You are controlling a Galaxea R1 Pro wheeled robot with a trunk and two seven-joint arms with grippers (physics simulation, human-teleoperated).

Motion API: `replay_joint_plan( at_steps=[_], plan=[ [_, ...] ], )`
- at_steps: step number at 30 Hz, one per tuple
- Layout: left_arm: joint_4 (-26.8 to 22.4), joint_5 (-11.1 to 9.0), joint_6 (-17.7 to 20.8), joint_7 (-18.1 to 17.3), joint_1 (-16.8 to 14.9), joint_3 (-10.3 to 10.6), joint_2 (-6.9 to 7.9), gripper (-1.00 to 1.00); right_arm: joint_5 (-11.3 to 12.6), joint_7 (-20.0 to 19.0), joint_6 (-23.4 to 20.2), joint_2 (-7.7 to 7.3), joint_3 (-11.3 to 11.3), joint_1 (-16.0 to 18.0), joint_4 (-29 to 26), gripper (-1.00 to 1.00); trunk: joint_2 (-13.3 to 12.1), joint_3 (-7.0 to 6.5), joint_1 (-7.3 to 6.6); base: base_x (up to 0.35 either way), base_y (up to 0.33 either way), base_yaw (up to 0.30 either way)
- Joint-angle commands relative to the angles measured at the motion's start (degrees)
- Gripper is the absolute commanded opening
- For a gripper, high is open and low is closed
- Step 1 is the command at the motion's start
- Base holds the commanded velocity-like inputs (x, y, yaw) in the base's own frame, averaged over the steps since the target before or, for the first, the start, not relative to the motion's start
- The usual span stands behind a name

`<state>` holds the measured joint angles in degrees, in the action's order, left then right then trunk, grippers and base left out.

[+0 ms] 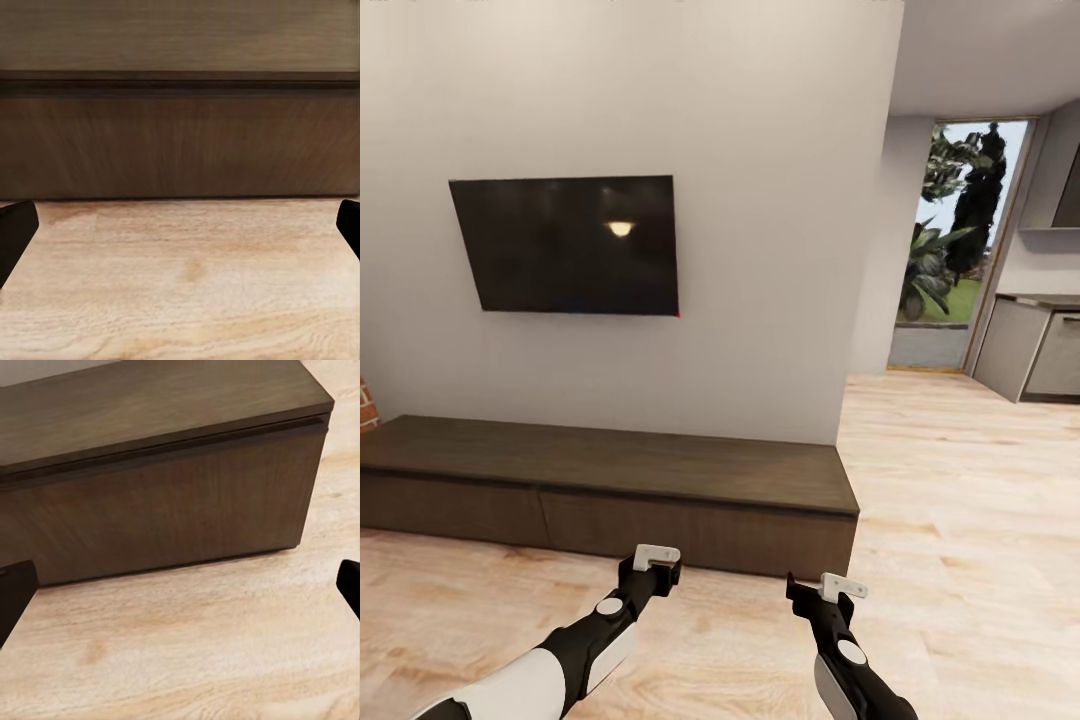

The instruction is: Place each of the two pumpkins and all three candles from the living room inside a cabinet in the living room (use any cabinet), then make sure every cabinet is closed, and position the cauldron so it is next to a table in the living room.

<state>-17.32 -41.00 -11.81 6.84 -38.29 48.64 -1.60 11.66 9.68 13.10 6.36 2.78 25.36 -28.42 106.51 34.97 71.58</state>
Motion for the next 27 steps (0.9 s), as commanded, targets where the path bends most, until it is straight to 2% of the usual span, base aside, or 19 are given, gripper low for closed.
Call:
replay_joint_plan(
  at_steps=[1,27],
  plan=[
    [0.0,-0.3,-0.2,0.4,0.0,0.5,0.02,1.0,0.6,0.3,0.3,-0.03,0.3,0.0,0.0,1.0,-0.4,-0.12,-0.23,0.0,0.0,0.0],
    [0.0,-0.3,-0.2,0.5,-0.1,0.6,-0.06,1.0,0.6,0.3,0.3,-0.09,0.3,0.0,0.1,1.0,-10.8,-4.79,-5.94,0.0,0.0,0.0]
  ],
)
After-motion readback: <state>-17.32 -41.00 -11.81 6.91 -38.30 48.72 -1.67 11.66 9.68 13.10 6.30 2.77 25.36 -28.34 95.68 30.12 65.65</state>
